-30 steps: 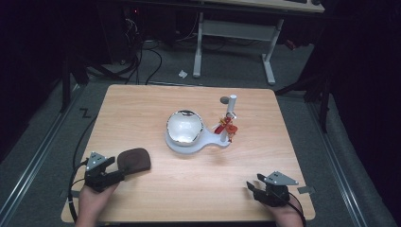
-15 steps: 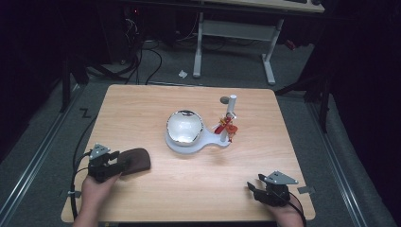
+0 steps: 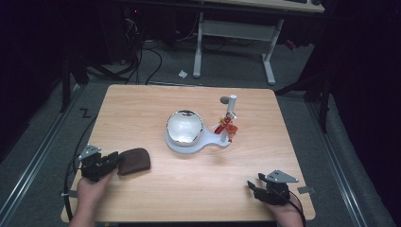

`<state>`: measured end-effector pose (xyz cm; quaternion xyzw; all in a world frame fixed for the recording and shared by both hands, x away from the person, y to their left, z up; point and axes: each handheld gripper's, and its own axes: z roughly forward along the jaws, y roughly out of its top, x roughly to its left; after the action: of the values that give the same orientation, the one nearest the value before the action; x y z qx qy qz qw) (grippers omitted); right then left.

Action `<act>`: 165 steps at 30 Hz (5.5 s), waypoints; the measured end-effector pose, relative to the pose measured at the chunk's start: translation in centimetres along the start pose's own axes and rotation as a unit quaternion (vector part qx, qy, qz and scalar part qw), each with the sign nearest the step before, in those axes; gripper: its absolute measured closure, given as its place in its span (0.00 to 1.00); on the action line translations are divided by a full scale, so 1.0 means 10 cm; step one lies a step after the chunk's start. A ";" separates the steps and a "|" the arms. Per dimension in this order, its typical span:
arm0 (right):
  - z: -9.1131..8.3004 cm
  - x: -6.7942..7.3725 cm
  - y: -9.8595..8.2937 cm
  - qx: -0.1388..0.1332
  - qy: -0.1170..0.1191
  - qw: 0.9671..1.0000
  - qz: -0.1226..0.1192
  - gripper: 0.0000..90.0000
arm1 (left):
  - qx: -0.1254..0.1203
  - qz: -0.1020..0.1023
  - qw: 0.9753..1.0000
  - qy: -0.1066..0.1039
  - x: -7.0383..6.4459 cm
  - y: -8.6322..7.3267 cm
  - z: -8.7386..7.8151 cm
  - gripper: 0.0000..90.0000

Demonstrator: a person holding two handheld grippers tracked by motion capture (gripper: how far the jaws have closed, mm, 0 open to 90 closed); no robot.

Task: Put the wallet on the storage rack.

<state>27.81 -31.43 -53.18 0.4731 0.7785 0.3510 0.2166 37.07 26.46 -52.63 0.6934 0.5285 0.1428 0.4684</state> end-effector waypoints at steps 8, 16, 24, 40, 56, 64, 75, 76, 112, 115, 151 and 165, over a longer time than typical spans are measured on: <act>-0.01 -0.01 -0.01 0.001 0.000 1.000 0.005 0.48 | 0.016 -0.029 0.999 -0.027 0.06 -0.05 -0.01 0.67; -0.01 -0.02 -0.01 0.002 -0.002 1.000 0.006 0.49 | 0.025 -0.036 0.997 -0.071 -0.03 -0.15 -0.01 0.78; -0.01 -0.02 -0.01 0.004 -0.004 1.000 0.009 0.49 | 0.024 -0.043 0.997 -0.064 -0.11 -0.22 -0.02 0.90; -0.01 -0.03 -0.01 0.002 -0.006 1.000 0.011 0.49 | -0.021 0.010 0.998 -0.061 -0.28 -0.13 -0.15 0.97; -0.04 -0.04 -0.01 -0.007 -0.013 1.000 0.009 0.50 | -0.075 0.057 0.994 -0.056 -0.50 -0.03 -0.34 0.97; -0.06 -0.05 -0.01 -0.015 -0.016 1.000 0.008 0.52 | -0.092 0.070 0.992 -0.056 -0.57 0.00 -0.41 0.97; -0.08 -0.05 0.01 -0.026 -0.022 0.999 0.008 0.52 | -0.100 0.086 0.990 -0.058 -0.67 0.03 -0.44 0.97; -0.08 -0.06 0.01 -0.027 -0.022 0.999 0.007 0.52 | -0.101 0.087 0.989 -0.058 -0.68 0.03 -0.44 0.97; -0.07 -0.01 0.15 -0.064 -0.010 0.998 -0.014 0.55 | -0.108 0.113 0.987 -0.039 -1.23 0.67 -0.43 0.97; -0.08 -0.01 0.15 -0.064 -0.011 0.998 -0.014 0.55 | -0.100 0.116 0.988 -0.035 -1.24 0.75 -0.34 0.97; -0.09 -0.05 0.14 -0.067 -0.013 0.998 -0.006 0.56 | -0.015 0.151 0.988 -0.004 -1.37 1.40 0.28 0.97; -0.10 -0.06 0.14 -0.067 -0.014 0.998 -0.004 0.56 | 0.022 0.156 0.987 0.014 -1.49 1.45 0.49 0.97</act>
<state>28.22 -31.88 -51.51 0.4593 0.7519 0.3952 0.2598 43.20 11.09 -39.11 0.7754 0.4230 0.2122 0.4181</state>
